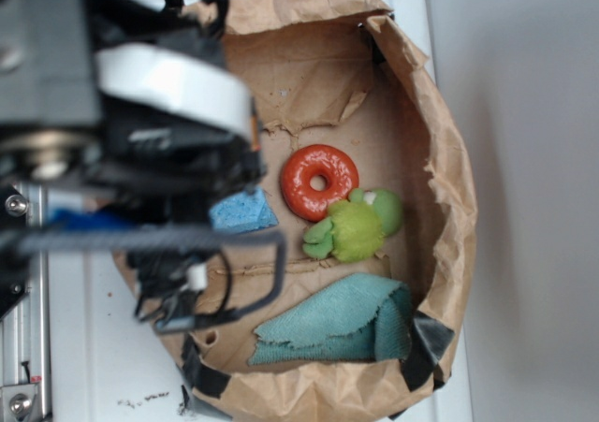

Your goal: Grab the blue sponge.

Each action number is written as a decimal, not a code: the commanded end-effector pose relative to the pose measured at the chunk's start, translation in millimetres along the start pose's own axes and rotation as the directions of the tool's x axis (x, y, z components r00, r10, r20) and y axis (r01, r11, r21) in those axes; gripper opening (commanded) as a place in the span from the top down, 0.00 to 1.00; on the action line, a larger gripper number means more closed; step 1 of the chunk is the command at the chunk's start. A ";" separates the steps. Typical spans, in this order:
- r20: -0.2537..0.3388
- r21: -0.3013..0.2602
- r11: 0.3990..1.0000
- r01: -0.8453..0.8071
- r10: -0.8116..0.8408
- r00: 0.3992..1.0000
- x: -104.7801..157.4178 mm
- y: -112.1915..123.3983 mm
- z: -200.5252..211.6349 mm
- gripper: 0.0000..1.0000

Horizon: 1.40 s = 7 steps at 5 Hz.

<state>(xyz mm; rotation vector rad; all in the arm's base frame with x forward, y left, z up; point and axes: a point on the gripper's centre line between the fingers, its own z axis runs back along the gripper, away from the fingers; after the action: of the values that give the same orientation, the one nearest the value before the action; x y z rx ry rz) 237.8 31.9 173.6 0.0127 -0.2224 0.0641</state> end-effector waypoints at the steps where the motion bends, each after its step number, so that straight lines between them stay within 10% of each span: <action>1: 0.036 -0.051 0.998 0.027 -0.025 0.999 -8.6 7.1 -35.2 0.00; 5: 0.032 -0.056 0.990 -0.130 0.132 0.991 -10.6 5.3 -44.1 0.00; 7: -0.081 -0.078 0.974 -0.211 0.204 0.976 3.6 20.7 -80.5 0.00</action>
<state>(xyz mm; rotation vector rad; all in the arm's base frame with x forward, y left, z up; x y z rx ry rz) 251.2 47.0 82.7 -0.1073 -0.1165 0.2376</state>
